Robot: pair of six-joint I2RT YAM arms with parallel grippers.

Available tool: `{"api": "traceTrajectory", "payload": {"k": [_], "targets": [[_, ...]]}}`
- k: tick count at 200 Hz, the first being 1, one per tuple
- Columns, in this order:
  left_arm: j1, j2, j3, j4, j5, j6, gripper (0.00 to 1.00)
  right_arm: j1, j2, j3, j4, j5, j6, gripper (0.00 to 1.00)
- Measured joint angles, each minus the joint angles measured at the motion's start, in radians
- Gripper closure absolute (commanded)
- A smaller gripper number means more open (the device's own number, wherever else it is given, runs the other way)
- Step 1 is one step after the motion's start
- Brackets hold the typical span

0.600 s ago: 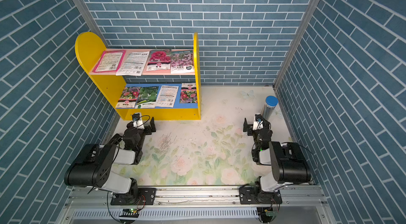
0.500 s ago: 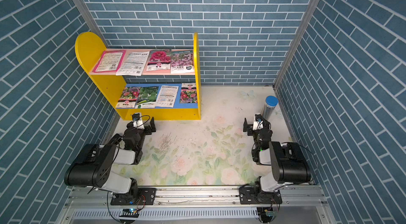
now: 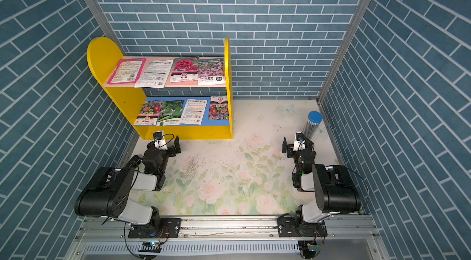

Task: Take the seed bag off the shelf
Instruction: Pick up the seed packet from the shelf.

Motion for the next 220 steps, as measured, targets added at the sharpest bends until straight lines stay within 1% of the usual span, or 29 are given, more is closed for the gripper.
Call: {"api": "traceTrajectory", "payload": {"k": [162,177,192,206,220], "targets": [[0.000,0.000,0.001,-0.003,-0.002,0.000,0.00,0.000,0.000,0.000,0.000,-0.001,0.000,0.00],[0.000,-0.011,0.025,-0.056,-0.015,-0.004,0.00,0.000,0.000,0.000,0.000,-0.001,0.000,0.00],[0.000,-0.032,0.091,-0.151,-0.025,-0.007,0.00,0.000,-0.004,0.000,-0.006,-0.001,0.000,0.00],[-0.005,-0.057,0.156,-0.216,-0.035,-0.006,0.00,0.000,-0.036,0.001,-0.048,0.000,0.000,0.00],[-0.013,-0.097,0.181,-0.254,-0.051,-0.004,0.00,0.005,-0.088,0.011,-0.106,0.000,0.000,0.00]]}}
